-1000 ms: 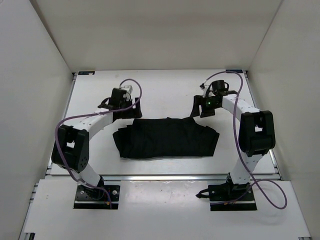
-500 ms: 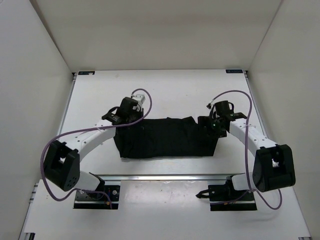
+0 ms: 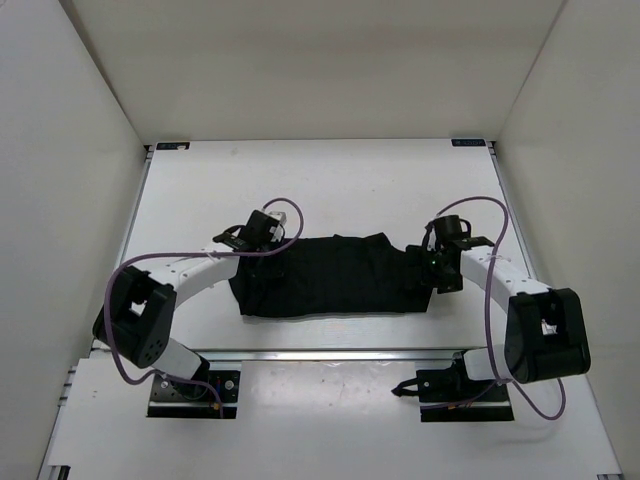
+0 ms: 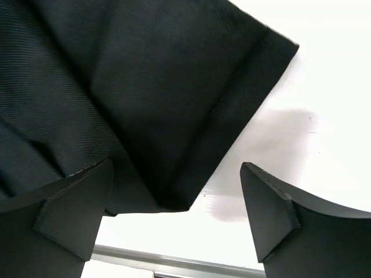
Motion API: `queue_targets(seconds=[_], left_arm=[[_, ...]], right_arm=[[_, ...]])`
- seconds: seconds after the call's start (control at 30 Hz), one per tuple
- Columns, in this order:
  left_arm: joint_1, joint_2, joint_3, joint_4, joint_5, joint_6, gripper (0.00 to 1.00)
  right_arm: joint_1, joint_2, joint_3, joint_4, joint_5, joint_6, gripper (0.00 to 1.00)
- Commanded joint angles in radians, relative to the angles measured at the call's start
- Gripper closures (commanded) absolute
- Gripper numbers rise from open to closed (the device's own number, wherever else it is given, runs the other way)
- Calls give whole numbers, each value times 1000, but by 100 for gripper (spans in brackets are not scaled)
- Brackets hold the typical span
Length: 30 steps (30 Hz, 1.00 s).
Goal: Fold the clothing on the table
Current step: Fold the skirt
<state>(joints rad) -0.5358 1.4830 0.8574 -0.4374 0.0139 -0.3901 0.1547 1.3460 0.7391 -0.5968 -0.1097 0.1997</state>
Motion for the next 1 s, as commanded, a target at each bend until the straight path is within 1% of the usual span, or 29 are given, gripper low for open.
queue_targets(seconds=[0.0,0.07,0.13,0.2,0.27,0.3,0.33,0.37,0.43,0.53,0.6,0.63,0.7,0.8,0.87,0.97], left_arm=[[-9,26,-12,15,-12,-12,100],[-4,40,-15,22,-9,-9,100],[-3,55,-9,23,-2,-13,100],[-6,72,-1,22,0,-12,100],[-13,89,8,29,4,-12,100],[-12,103,14,28,12,-13,100],[-15,115,17,32,24,-13,100],[-18,121,19,42,44,-21,100],[-12,135,15,63,70,-32,100],[-23,158,31,77,80,-38,100],[-32,175,41,83,87,-42,100],[-36,197,58,86,95,-41,100],[-42,229,100,81,110,-36,100],[-53,267,149,88,126,-41,100],[-70,333,233,83,130,-43,100],[-81,428,342,63,149,-47,100]], right_arm=[[-3,31,-1,34,39,18,14],[-17,47,-1,49,18,14,17],[-35,59,-6,67,-16,12,25],[-30,77,-3,78,-18,15,27],[-21,100,3,86,-10,10,33],[-15,123,5,89,-13,9,33],[-14,136,2,89,-12,13,36],[-15,143,17,89,-13,23,42],[-15,182,20,84,-22,27,46],[-24,182,22,109,-25,29,60],[-38,186,29,109,-36,32,78],[-41,188,35,109,-51,43,82],[-69,188,48,105,-88,29,99],[-101,173,94,92,-103,24,100],[-125,145,134,75,-120,9,100],[-153,131,238,42,-162,-23,100]])
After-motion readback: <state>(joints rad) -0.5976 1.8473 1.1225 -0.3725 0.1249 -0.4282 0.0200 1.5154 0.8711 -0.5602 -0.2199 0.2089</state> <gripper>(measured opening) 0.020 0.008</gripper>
